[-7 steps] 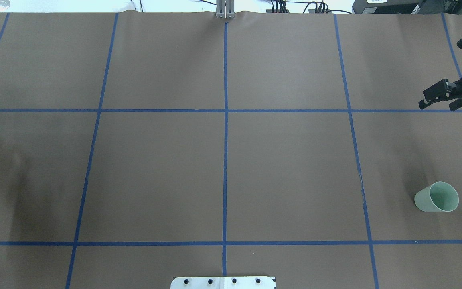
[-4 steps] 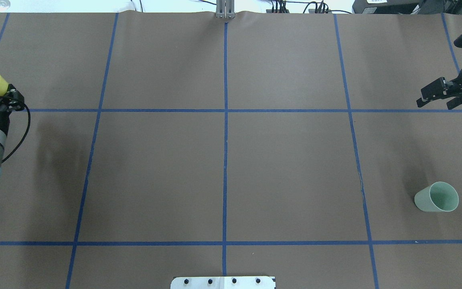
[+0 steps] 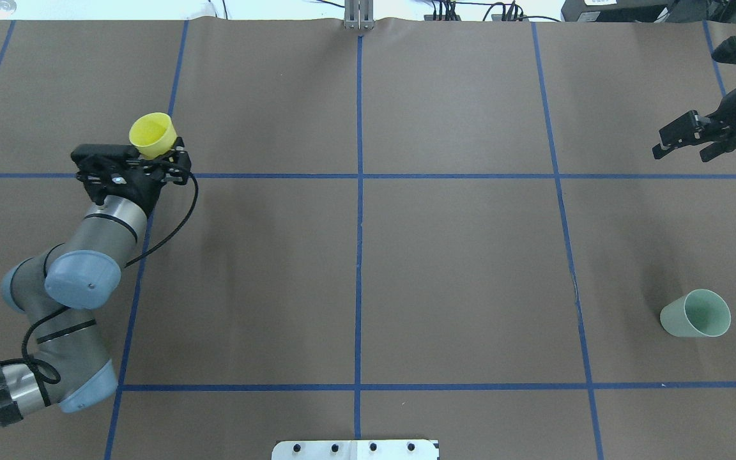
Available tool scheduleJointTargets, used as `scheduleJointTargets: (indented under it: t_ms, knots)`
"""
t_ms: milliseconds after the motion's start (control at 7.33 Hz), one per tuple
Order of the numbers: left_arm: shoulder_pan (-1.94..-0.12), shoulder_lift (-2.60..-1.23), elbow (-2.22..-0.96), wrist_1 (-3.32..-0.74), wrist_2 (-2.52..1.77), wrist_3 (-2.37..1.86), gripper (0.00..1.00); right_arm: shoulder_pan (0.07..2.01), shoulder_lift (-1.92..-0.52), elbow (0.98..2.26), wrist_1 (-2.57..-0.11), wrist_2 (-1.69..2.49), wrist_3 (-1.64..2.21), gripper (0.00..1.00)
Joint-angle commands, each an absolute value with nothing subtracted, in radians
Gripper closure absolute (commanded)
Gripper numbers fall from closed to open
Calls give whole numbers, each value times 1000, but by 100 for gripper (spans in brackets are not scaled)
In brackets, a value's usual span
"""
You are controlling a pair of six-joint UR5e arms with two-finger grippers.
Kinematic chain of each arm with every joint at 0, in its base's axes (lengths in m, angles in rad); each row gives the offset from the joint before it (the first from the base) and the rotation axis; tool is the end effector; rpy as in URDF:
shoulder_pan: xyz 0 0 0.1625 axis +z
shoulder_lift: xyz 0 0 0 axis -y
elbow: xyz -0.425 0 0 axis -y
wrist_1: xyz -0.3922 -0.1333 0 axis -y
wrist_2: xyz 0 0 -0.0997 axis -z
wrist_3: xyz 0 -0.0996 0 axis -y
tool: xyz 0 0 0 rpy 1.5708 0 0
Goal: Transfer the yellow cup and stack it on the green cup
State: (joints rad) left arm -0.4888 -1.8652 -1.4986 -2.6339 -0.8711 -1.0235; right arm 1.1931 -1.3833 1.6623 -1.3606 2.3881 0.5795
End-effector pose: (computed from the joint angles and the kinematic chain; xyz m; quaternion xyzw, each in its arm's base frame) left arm 0.4433 -0.4594 0.4086 0.5172 0.3533 -0.1833 0.7577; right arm -0.1561 -0.5580 0.4853 0.0197 -0.4446 -0.0061 0.8955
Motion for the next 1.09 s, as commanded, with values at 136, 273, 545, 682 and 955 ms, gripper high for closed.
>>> scheduleJointTargets:
  t_ms: [136, 273, 545, 682, 955]
  knots:
    - [-404, -2066, -1471, -2634, -1003, -860, 43, 1134, -1242, 1658, -1359, 2385, 709, 0]
    - [-388, -2098, -1468, -2634, -1032, -769, 42, 1085, -1165, 1660, -1358, 2373, 827, 0]
    - [-388, -2213, -1403, -2635, -1113, -666, 42, 1031, -1091, 1663, -1359, 2352, 899, 0]
    - [-390, -2258, -1353, -2667, -1133, -578, 43, 994, -1057, 1661, -1358, 2339, 957, 1]
    - [-406, -2275, -1242, -2869, -1161, -499, 43, 922, -1008, 1663, -1358, 2318, 1056, 1]
